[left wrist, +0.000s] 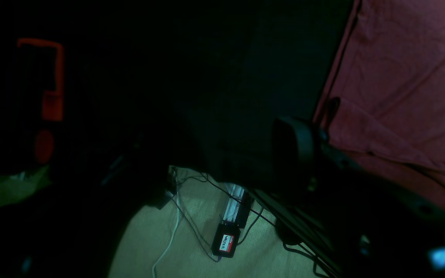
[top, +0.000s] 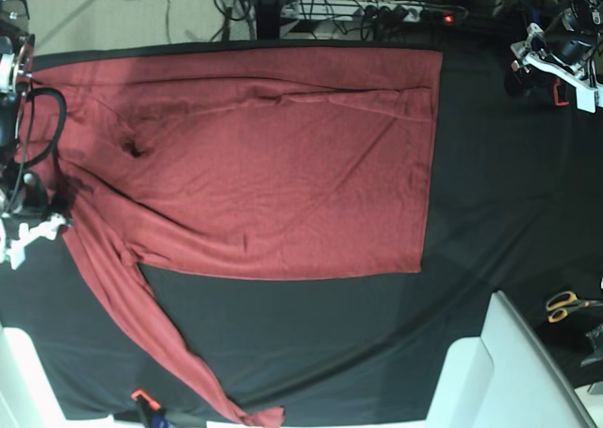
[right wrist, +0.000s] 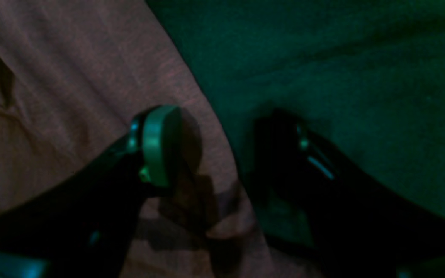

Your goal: Fold the T-shirt properly

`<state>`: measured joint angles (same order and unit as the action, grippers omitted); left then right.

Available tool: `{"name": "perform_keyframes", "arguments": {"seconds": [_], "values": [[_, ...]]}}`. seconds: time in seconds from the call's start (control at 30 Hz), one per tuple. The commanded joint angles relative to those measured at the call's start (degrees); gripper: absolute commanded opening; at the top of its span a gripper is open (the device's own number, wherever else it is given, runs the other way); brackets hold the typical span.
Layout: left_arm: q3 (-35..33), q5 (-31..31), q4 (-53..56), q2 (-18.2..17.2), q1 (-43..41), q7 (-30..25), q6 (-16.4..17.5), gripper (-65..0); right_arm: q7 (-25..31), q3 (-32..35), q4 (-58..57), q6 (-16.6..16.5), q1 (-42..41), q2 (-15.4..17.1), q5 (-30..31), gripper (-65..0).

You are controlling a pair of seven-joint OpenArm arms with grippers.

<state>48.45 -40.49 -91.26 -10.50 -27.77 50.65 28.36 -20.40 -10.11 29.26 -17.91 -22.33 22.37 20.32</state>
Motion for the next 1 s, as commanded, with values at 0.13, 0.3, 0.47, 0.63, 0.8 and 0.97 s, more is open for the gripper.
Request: {"name": "perform_keyframes", "arguments": {"seconds": [0.13, 0.3, 0.47, 0.63, 0.8, 0.97], "values": [[0.4, -0.9, -0.6, -0.9, 0.4, -0.9, 0.1, -25.8, 0.2, -0.1, -1.1, -0.3, -1.3, -0.3, 0.1, -48.2], [0.4, -0.9, -0.7, -0.9, 0.5, -0.8, 0.1, -25.8, 0.1, -0.1, -0.6, -0.3, -1.2, -0.3, 0.1, -65.0], [0.4, -0.7, -0.7, -1.1, 1.9, -0.7, -0.2, -25.8, -0.5, -0.6, 2.3, -0.3, -1.2, 0.0, 0.1, -65.0], [-0.1, -0.7, -0.7, -1.2, 3.0, -0.7, -0.3, -25.8, -6.3, -0.7, 13.8, 0.1, 1.9, 0.2, 0.2, -65.0], [-5.1, -0.7, -0.6, -2.7, 4.7, -0.7, -0.7, -25.8, -10.2, -1.5, 20.1, 0.1, 3.3, 0.2, 0.2, -65.0], [-6.6, -0.7, 1.0, -2.5, 9.2, -0.7, -6.3, -25.8, -13.8, -6.0, 22.4, 0.1, 3.5, -0.3, 0.2, -65.0]]}}
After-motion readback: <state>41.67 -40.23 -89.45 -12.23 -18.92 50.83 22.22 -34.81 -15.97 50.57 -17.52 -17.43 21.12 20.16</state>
